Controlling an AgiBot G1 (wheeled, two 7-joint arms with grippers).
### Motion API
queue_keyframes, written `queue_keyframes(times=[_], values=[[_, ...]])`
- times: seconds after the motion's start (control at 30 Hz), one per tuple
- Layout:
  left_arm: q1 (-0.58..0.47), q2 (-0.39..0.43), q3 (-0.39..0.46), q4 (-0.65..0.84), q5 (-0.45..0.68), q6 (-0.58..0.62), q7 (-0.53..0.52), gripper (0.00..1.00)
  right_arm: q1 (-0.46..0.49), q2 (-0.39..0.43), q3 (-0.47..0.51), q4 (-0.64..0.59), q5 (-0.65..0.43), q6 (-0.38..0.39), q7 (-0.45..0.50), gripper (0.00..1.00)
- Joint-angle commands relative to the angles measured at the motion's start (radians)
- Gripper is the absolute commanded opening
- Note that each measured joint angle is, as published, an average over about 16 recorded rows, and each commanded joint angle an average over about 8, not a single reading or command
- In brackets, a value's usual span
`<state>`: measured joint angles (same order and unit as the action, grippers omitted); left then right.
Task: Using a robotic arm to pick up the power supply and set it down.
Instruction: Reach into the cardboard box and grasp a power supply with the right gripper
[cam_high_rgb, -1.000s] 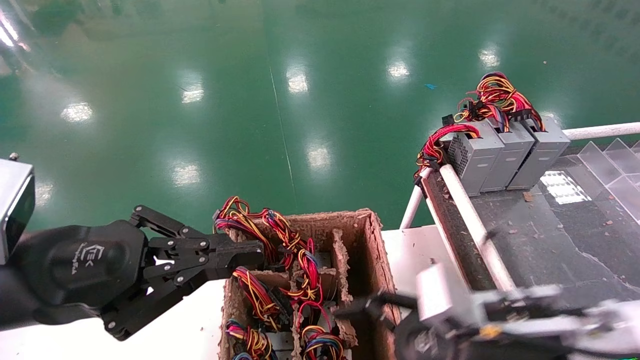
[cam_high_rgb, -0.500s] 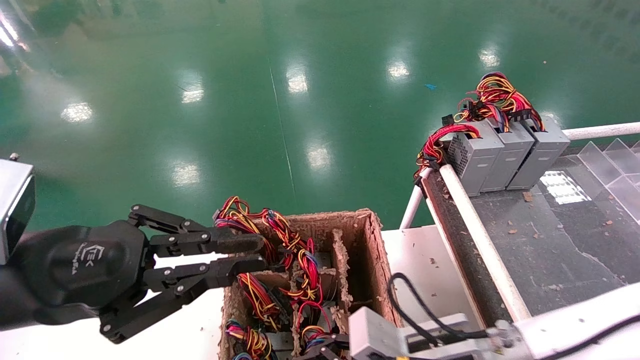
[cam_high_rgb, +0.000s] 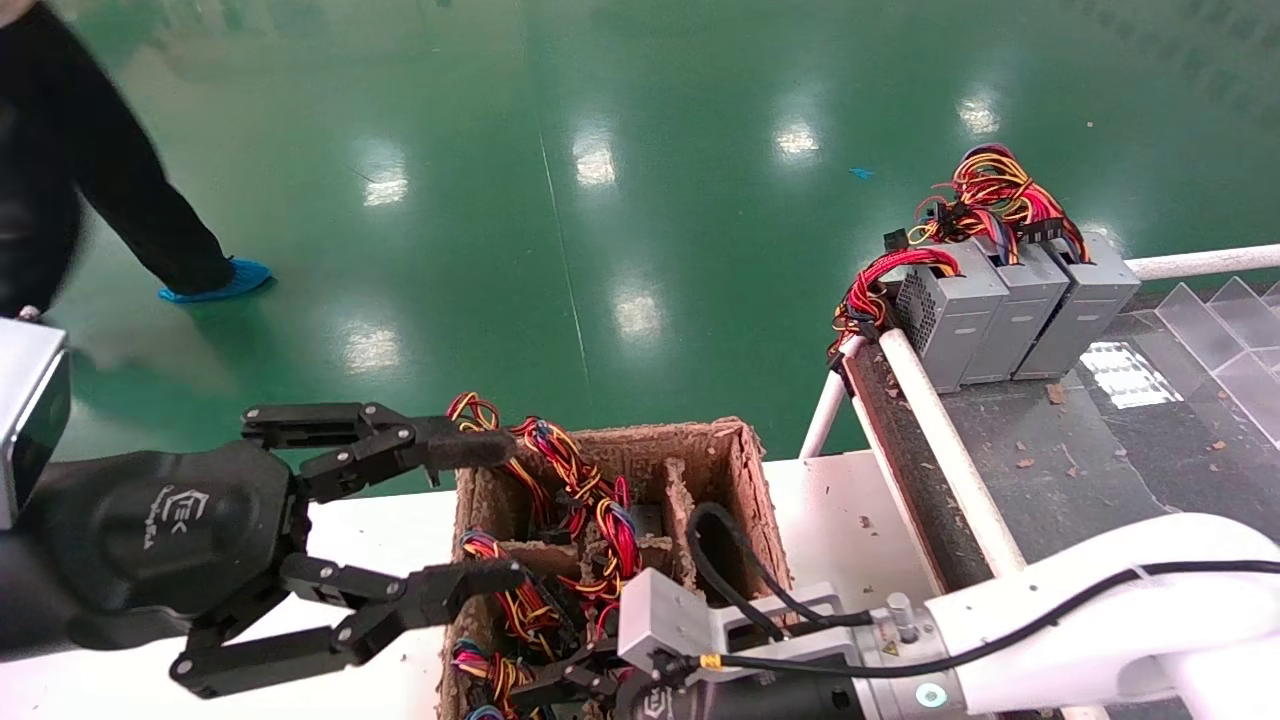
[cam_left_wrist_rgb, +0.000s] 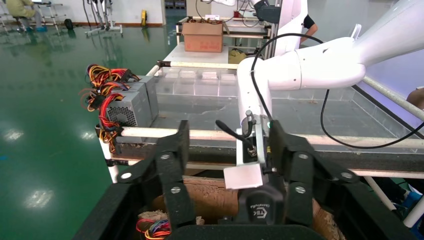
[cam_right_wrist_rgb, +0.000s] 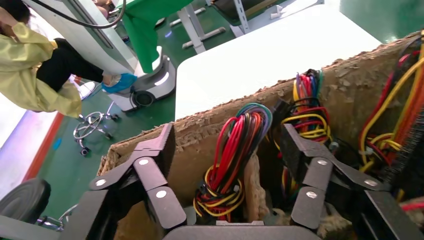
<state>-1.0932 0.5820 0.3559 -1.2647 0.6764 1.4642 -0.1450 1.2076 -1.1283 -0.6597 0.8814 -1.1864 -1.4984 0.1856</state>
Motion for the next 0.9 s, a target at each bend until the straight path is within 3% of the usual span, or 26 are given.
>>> queue_keyframes(times=[0.03,0.5,0.9], values=[[0.000,0.000,0.000,0.000,0.000,0.000,0.000,1.00,0.007,-0.016,-0.005,-0.019,-0.005,-0.002,-0.007,0.00],[0.000,0.000,0.000,0.000,0.000,0.000,0.000,1.00,0.006,-0.041,-0.015,-0.026,-0.018,0.010,-0.019,0.00],[0.000,0.000,0.000,0.000,0.000,0.000,0.000,1.00,-0.013,-0.007,0.016,-0.002,0.032,-0.008,-0.034,0.00]])
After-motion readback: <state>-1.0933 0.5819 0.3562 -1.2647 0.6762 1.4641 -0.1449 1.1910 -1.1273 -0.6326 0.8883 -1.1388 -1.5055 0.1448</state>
